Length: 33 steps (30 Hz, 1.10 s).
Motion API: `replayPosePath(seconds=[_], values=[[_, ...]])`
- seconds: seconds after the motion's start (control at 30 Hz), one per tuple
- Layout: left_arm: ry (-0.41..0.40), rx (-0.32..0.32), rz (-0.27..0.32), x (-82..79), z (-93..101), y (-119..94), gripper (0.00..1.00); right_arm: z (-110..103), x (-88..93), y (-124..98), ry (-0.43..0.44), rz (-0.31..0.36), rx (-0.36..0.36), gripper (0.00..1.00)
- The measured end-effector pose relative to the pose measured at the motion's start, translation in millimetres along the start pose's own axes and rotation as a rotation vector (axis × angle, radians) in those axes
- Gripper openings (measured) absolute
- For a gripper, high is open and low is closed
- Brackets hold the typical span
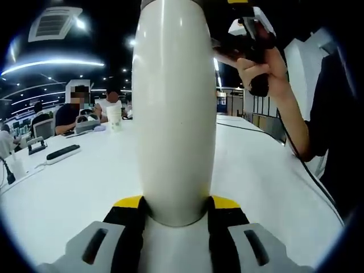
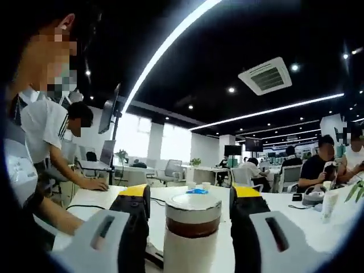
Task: Grasp the water cup twist off the cup lid place the cup lid on the table
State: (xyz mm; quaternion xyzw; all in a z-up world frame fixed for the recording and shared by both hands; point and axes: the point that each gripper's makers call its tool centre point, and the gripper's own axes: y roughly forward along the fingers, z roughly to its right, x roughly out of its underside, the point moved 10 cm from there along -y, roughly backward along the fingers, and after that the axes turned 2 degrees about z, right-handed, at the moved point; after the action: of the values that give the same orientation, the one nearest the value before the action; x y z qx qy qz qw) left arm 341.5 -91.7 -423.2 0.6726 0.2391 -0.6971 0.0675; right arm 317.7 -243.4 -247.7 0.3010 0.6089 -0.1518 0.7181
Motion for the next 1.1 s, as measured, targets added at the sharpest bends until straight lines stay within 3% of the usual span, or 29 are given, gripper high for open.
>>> replayPosePath(seconds=[0.27, 0.4, 0.57, 0.7, 0.83, 0.97, 1.1], values=[[-0.001, -0.002, -0.001, -0.3, -0.2, 0, 0.45, 7, 14.3, 10, 0.010, -0.055, 0.019, 0.54], [-0.001, -0.002, -0.001, -0.4, -1.3, 1, 0.45, 10, 19.2, 13, 0.053, -0.062, -0.021, 0.49], [-0.003, -0.002, -0.002, -0.5, -1.5, 1, 0.45, 14, 19.3, 15, 0.044, -0.061, -0.077, 0.48], [-0.004, -0.002, -0.002, -0.4, -1.6, 1, 0.45, 23, 21.0, 17, 0.084, -0.049, -0.220, 0.48], [-0.005, -0.002, -0.003, -0.2, -2.0, 1, 0.45, 33, 21.6, 20, 0.049, -0.044, -0.391, 0.48], [-0.006, -0.001, -0.003, -0.1, -2.2, 2, 0.45, 43, 23.6, 25, 0.107, -0.046, -0.537, 0.48], [-0.006, 0.000, -0.003, 0.0, -2.7, 2, 0.45, 49, 25.7, 30, 0.140, -0.047, -0.640, 0.48]])
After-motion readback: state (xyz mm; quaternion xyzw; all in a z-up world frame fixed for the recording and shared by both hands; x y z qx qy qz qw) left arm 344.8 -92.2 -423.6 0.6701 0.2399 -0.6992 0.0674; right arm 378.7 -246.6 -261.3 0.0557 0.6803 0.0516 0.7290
